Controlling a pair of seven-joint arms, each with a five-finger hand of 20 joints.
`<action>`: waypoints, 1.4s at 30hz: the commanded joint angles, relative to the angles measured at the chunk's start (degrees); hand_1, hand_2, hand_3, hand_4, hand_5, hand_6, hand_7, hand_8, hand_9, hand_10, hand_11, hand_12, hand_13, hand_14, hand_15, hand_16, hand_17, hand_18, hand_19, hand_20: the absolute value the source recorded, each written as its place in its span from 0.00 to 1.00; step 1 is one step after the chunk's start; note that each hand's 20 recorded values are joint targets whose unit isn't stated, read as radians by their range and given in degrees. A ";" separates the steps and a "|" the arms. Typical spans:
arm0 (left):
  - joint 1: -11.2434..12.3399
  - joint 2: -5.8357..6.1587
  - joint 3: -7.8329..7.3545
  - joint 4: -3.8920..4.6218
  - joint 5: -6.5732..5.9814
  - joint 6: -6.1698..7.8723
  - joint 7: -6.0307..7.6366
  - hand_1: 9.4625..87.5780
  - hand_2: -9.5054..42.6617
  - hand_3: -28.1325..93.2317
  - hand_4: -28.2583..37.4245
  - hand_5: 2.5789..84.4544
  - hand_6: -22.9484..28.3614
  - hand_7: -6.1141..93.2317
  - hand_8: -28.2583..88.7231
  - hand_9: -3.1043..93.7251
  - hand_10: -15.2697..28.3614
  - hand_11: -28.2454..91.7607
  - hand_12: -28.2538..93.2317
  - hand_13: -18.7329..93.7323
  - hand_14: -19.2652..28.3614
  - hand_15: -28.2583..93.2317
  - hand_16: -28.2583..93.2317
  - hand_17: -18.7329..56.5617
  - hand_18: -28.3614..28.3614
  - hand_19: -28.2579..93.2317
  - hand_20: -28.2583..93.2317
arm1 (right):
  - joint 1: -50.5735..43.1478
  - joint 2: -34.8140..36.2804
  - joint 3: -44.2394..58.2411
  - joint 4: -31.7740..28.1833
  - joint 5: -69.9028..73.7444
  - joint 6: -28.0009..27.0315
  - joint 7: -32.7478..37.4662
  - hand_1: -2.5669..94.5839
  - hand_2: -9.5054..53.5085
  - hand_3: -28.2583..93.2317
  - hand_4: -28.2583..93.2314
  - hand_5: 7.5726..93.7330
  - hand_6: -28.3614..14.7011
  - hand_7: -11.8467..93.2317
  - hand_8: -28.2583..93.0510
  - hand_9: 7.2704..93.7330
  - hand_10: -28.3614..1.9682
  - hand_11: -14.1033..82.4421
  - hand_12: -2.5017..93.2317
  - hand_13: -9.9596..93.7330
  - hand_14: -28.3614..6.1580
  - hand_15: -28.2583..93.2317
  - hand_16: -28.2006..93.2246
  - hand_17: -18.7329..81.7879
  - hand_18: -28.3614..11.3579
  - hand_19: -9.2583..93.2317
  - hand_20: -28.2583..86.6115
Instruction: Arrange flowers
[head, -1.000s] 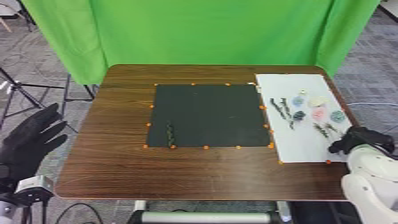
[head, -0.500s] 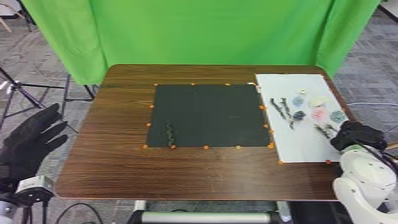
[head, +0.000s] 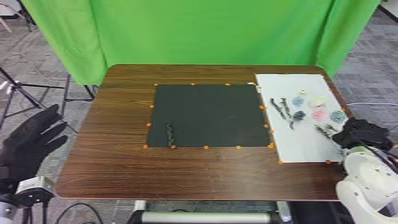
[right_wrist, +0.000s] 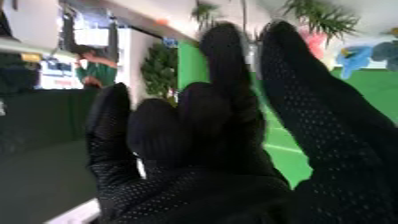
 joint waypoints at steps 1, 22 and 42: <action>0.61 -0.62 0.05 -0.11 0.07 0.09 -0.29 0.13 0.14 0.81 0.00 0.22 0.46 0.27 0.15 0.20 0.55 0.33 0.40 0.29 0.63 0.35 0.30 0.10 0.82 0.53 0.31 | 0.70 0.35 0.50 -1.31 -2.12 -7.25 2.93 0.20 0.00 0.87 0.02 0.58 0.56 0.69 0.09 0.60 0.47 0.83 0.59 0.65 0.40 0.94 0.54 0.36 0.11 0.83 0.69; 0.52 -0.47 -0.06 -0.04 -0.01 0.28 -0.65 0.13 0.14 0.81 0.00 0.22 0.46 0.27 0.15 0.20 0.55 0.33 0.40 0.29 0.63 0.35 0.30 0.10 0.82 0.53 0.31 | 0.63 -1.41 -1.08 3.94 4.06 -0.53 -2.96 0.48 0.00 0.88 0.00 0.66 0.68 0.68 0.35 0.73 0.56 0.80 0.61 0.74 0.50 0.93 0.53 0.41 0.14 0.84 0.68; 0.62 -0.50 -0.31 -0.24 0.06 0.20 -0.67 0.13 0.15 0.81 0.00 0.22 0.46 0.27 0.15 0.20 0.55 0.33 0.40 0.29 0.63 0.35 0.30 0.10 0.82 0.53 0.31 | 5.22 -0.69 -1.94 -7.05 5.03 5.73 -0.59 0.45 0.00 0.93 0.05 0.70 0.67 0.70 0.39 0.77 0.57 0.83 0.64 0.77 0.50 0.95 0.55 0.43 0.14 0.86 0.68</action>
